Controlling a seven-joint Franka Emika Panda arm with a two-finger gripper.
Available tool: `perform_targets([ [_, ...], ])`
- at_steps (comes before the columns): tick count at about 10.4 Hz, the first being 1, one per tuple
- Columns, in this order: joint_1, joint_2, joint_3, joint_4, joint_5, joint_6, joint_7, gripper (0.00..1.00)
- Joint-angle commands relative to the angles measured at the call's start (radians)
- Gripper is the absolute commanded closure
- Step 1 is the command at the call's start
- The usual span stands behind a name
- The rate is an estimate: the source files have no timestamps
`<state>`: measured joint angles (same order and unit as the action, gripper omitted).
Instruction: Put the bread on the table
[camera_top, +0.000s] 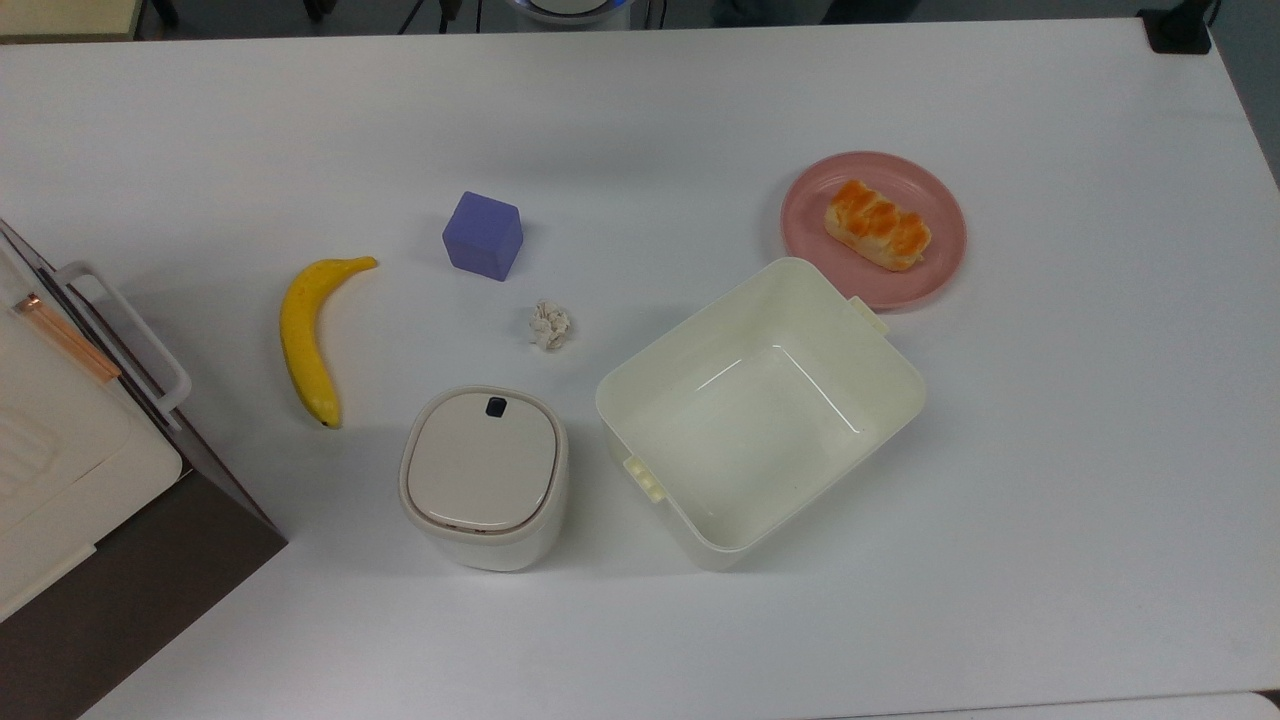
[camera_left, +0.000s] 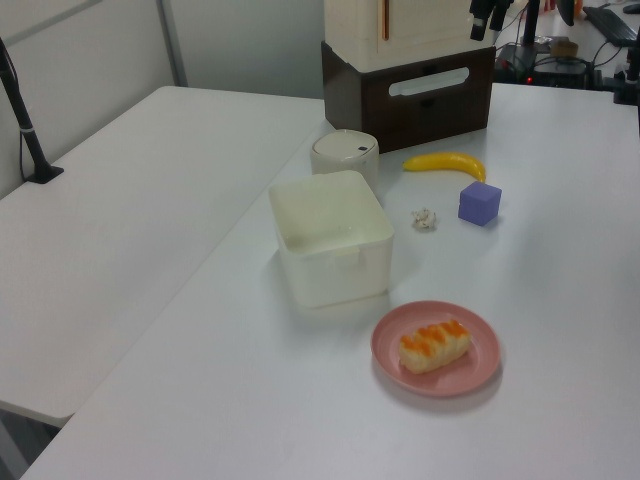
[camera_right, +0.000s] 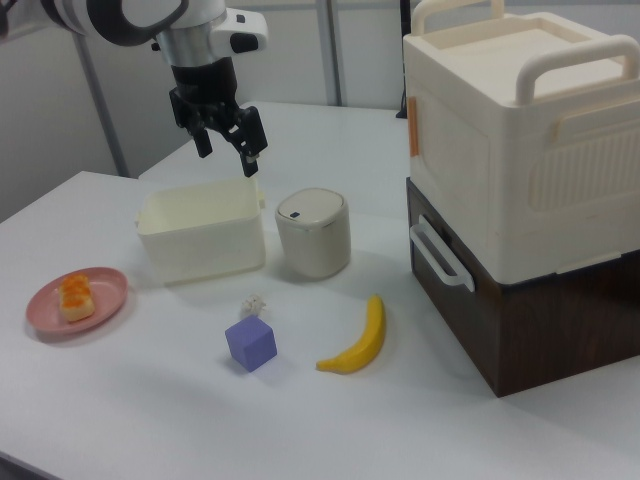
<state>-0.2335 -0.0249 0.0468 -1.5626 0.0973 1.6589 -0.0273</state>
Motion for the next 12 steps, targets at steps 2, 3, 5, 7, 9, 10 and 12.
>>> perform_targets([
  [2,0.000,-0.024,-0.016,-0.014,0.019,0.007,-0.025,0.00],
  [3,0.000,-0.024,-0.018,-0.013,0.019,0.007,-0.028,0.00],
  [5,0.000,-0.024,-0.016,-0.010,0.013,-0.037,-0.064,0.00],
  [7,0.000,-0.027,-0.018,0.004,0.010,-0.100,-0.097,0.00],
  [9,0.000,-0.027,-0.018,0.004,0.012,-0.099,-0.091,0.00],
  [10,0.000,-0.026,-0.018,0.004,0.012,-0.093,-0.074,0.00],
  [12,0.002,-0.026,-0.018,0.004,0.012,-0.090,-0.054,0.00],
])
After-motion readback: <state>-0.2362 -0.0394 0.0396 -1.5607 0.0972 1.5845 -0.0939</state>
